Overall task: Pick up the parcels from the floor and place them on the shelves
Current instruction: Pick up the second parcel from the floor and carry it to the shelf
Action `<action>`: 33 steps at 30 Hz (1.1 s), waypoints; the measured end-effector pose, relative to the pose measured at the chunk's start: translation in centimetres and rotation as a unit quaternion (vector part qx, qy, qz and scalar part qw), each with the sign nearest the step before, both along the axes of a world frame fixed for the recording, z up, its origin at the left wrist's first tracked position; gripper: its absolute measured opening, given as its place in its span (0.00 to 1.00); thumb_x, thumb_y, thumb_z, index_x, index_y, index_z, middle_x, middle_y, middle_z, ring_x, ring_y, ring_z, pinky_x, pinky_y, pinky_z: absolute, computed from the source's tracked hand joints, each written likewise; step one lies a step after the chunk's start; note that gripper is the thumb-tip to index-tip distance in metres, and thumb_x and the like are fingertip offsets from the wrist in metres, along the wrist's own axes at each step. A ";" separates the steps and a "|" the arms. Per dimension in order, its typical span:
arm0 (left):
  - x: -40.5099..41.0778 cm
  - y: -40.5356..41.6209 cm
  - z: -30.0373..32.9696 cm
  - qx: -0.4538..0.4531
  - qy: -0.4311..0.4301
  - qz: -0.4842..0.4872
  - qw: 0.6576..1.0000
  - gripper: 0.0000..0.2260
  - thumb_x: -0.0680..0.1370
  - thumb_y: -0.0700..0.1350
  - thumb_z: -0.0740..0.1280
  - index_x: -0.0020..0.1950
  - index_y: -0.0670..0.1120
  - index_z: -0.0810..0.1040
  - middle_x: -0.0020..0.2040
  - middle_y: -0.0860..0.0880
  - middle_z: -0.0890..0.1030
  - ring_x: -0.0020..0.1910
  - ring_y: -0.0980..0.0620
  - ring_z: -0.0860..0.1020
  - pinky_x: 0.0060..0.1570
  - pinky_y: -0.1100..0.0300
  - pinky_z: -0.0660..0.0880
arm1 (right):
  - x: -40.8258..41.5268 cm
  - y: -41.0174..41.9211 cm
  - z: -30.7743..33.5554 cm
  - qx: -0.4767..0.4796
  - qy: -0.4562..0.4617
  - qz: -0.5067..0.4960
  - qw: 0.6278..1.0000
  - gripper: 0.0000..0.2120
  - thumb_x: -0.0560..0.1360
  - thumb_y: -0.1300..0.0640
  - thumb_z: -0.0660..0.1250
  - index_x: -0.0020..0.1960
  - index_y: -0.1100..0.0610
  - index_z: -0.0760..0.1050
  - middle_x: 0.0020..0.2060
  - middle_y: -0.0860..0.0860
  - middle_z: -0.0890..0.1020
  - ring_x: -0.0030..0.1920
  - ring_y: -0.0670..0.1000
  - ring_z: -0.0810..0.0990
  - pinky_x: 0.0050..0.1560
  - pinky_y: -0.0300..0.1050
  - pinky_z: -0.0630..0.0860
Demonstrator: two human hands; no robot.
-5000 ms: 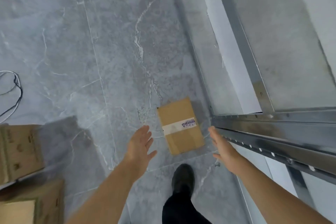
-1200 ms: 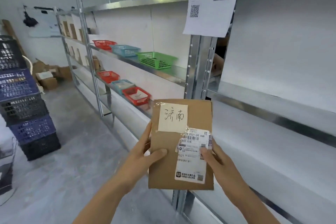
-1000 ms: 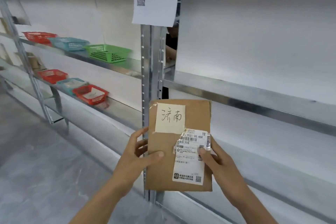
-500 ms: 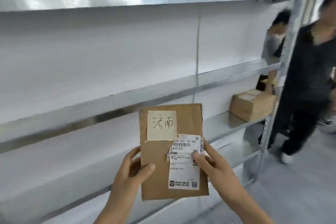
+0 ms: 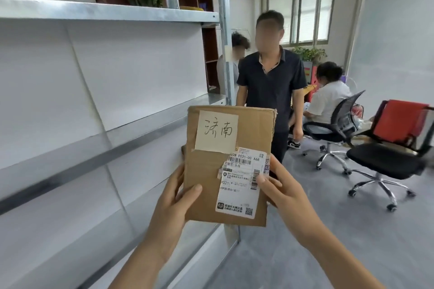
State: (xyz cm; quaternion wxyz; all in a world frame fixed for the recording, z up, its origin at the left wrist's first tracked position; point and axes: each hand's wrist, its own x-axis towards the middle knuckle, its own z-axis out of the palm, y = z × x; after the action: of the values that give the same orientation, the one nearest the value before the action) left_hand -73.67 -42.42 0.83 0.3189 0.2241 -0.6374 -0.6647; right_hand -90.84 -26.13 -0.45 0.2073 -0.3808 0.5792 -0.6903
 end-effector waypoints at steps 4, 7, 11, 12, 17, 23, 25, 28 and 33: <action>-6.3 -2.9 1.2 -0.004 0.022 -0.028 0.999 0.25 0.82 0.38 0.67 0.74 0.59 0.73 0.65 0.58 0.85 0.63 0.52 0.84 0.64 0.42 0.80 | -5.5 -2.1 1.4 -0.012 0.007 -0.018 1.000 0.25 0.84 0.60 0.62 0.76 0.41 0.68 0.61 0.44 0.87 0.61 0.45 0.85 0.53 0.38 0.83; -10.8 -6.4 1.4 0.009 0.047 -0.038 0.998 0.22 0.81 0.38 0.67 0.72 0.56 0.75 0.64 0.56 0.85 0.63 0.52 0.84 0.55 0.48 0.85 | -9.5 -5.1 2.2 -0.020 0.025 -0.047 0.998 0.24 0.83 0.61 0.63 0.75 0.43 0.70 0.62 0.45 0.86 0.62 0.46 0.84 0.59 0.42 0.82; -15.3 -12.0 2.0 0.053 0.070 -0.057 0.994 0.18 0.80 0.36 0.69 0.68 0.51 0.79 0.64 0.51 0.86 0.64 0.49 0.83 0.44 0.59 0.84 | -14.1 -9.8 3.8 -0.029 0.032 -0.089 0.995 0.21 0.82 0.62 0.65 0.71 0.45 0.73 0.60 0.46 0.86 0.62 0.50 0.84 0.55 0.46 0.84; -16.3 -13.6 2.5 0.048 0.070 -0.063 0.994 0.18 0.80 0.36 0.69 0.67 0.51 0.79 0.64 0.52 0.85 0.65 0.49 0.83 0.45 0.59 0.84 | -15.1 -11.0 4.5 -0.032 0.028 -0.093 0.995 0.19 0.81 0.62 0.65 0.70 0.46 0.74 0.58 0.46 0.87 0.60 0.50 0.85 0.51 0.43 0.84; -20.3 -20.8 6.1 -0.006 0.080 -0.073 0.994 0.20 0.76 0.40 0.74 0.67 0.54 0.80 0.65 0.54 0.85 0.65 0.48 0.83 0.56 0.45 0.82 | -19.5 -16.8 9.0 -0.059 0.053 -0.118 0.990 0.17 0.80 0.60 0.68 0.66 0.47 0.71 0.60 0.49 0.86 0.56 0.50 0.87 0.45 0.42 0.85; -23.7 -27.0 10.9 -0.082 0.098 -0.005 0.992 0.16 0.79 0.36 0.71 0.64 0.49 0.81 0.57 0.54 0.88 0.56 0.52 0.86 0.57 0.53 0.82 | -26.4 -22.9 14.0 -0.056 0.068 -0.078 0.993 0.43 0.77 0.53 0.72 0.80 0.30 0.49 0.57 0.56 0.86 0.55 0.57 0.88 0.51 0.63 0.84; -24.6 -29.0 12.5 -0.099 0.107 0.040 0.989 0.14 0.79 0.37 0.70 0.63 0.48 0.81 0.57 0.52 0.88 0.55 0.53 0.86 0.61 0.54 0.80 | -29.0 -25.2 15.4 -0.051 0.061 -0.041 0.996 0.40 0.77 0.52 0.73 0.78 0.31 0.54 0.55 0.56 0.88 0.52 0.60 0.88 0.53 0.66 0.84; -26.2 -31.3 14.2 -0.067 0.148 0.086 0.983 0.15 0.80 0.35 0.69 0.67 0.43 0.76 0.61 0.41 0.84 0.56 0.48 0.85 0.66 0.51 0.78 | -32.4 -29.4 16.4 -0.083 -0.009 0.005 0.997 0.27 0.80 0.55 0.69 0.73 0.36 0.65 0.50 0.57 0.86 0.43 0.62 0.88 0.45 0.58 0.85; -29.8 -34.6 16.1 -0.015 0.170 0.164 0.972 0.19 0.81 0.34 0.67 0.71 0.38 0.70 0.52 0.41 0.81 0.49 0.47 0.84 0.66 0.49 0.77 | -37.2 -37.1 15.6 -0.075 -0.105 0.011 0.992 0.21 0.79 0.53 0.70 0.69 0.57 0.70 0.37 0.57 0.82 0.32 0.56 0.85 0.32 0.49 0.84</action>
State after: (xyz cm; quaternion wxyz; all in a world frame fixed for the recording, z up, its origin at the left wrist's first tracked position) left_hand -103.49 -77.03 16.93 0.5307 0.2046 -0.5382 -0.6220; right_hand -128.05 -63.27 15.19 0.2452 -0.3267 0.4963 -0.7660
